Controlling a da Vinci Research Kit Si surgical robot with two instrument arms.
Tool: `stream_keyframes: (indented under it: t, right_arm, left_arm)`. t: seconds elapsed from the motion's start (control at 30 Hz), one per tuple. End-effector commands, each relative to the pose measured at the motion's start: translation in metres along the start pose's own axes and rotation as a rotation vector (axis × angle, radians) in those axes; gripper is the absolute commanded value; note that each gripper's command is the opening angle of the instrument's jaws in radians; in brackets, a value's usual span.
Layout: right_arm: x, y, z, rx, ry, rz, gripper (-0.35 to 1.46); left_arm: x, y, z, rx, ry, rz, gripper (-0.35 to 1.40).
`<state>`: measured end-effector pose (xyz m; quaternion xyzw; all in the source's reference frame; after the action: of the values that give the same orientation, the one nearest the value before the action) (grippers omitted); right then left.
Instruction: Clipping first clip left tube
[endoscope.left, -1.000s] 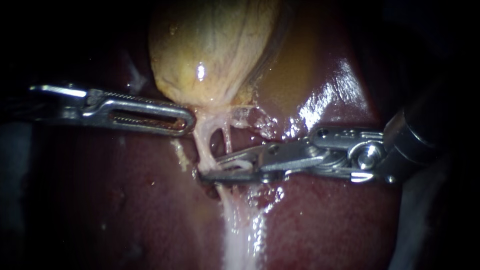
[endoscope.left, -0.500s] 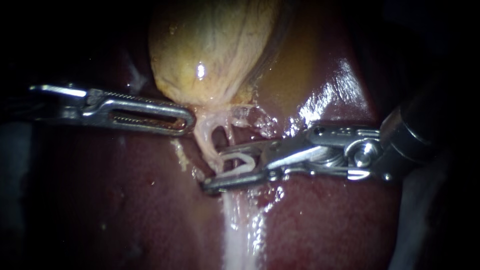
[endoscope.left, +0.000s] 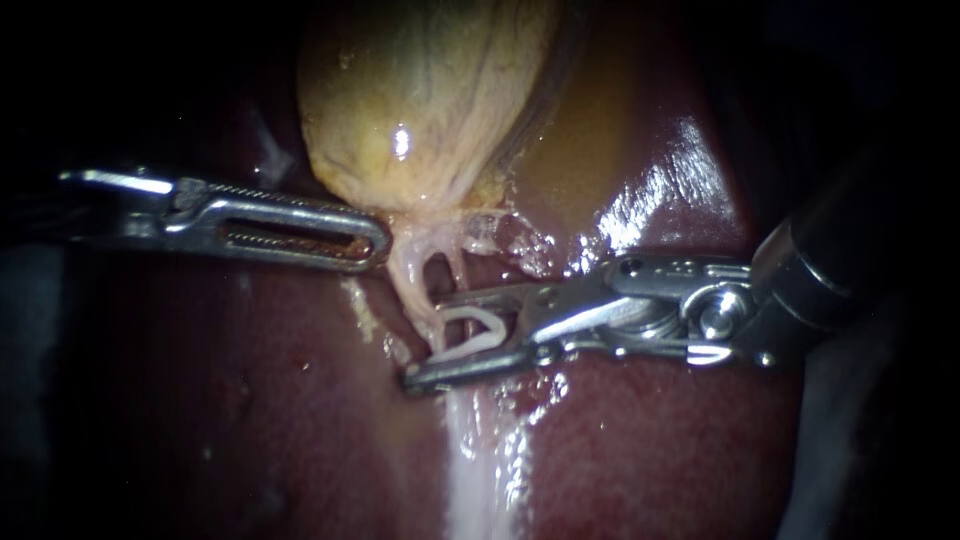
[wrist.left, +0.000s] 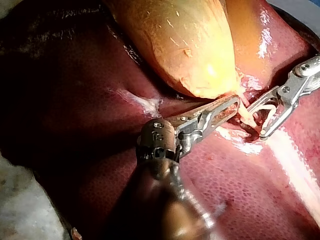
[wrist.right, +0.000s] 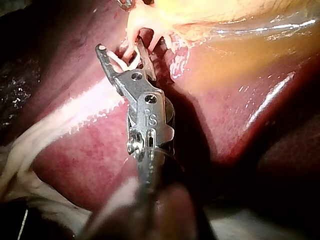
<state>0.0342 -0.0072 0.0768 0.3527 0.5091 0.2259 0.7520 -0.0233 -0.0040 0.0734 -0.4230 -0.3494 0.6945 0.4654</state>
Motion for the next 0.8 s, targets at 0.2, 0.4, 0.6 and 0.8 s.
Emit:
stream_keyframes:
  t: [0.2, 0.4, 0.6, 0.8]
  right_arm:
    - [-0.0005, 0.0000, 0.0007, -0.001, -0.001, -0.005, 0.48]
    - [-0.0012, 0.0000, 0.0016, -0.005, -0.002, -0.011, 0.49]
    - [-0.0024, -0.0003, 0.0025, 0.033, -0.010, 0.013, 0.49]
    - [-0.0030, -0.0012, 0.0030, 0.087, -0.001, 0.049, 0.49]
  left_arm:
    - [0.0000, 0.0001, 0.0000, 0.000, 0.000, 0.000, -0.35]
    - [0.0000, 0.0001, 0.0000, 0.000, 0.000, 0.000, -0.35]
    - [0.0000, 0.0001, 0.0000, 0.000, 0.000, 0.000, -0.35]
    - [0.0000, 0.0001, 0.0000, 0.000, 0.000, 0.000, -0.35]
